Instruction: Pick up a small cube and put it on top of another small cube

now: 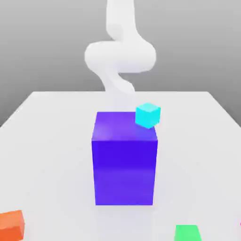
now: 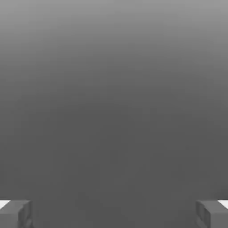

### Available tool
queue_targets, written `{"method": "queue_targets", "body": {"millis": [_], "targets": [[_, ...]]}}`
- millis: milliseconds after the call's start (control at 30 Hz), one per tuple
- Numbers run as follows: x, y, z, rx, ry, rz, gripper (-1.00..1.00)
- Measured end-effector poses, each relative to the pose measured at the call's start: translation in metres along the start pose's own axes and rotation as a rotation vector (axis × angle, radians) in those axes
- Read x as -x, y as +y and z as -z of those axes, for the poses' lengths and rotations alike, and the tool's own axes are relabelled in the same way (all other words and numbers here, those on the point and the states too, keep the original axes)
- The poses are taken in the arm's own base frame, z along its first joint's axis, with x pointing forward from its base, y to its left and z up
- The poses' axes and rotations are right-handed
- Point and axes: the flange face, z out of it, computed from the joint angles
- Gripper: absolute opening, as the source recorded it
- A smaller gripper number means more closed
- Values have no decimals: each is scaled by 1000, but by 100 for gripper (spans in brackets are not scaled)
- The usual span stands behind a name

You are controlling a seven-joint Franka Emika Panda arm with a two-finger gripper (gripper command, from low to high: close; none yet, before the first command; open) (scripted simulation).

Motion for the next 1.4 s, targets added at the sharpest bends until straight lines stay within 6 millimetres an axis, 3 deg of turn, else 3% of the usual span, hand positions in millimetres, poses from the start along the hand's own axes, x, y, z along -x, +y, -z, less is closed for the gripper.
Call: {"method": "queue_targets", "body": {"millis": [167,333,533,667,833,1033,1167,1200,1400], "targets": [[31,-35,-82,72,-96,70,0],[77,-61,-161,137,-191,143,0],[151,-79,-248,207,-309,236,0],[219,-86,-298,243,-395,313,0],[295,-75,-356,300,-494,377,0],[403,-48,-408,361,-622,464,0],[445,-21,-450,372,-647,478,0],[452,-14,-459,373,-648,479,-100],[456,-11,-464,372,-648,479,-100]]}}
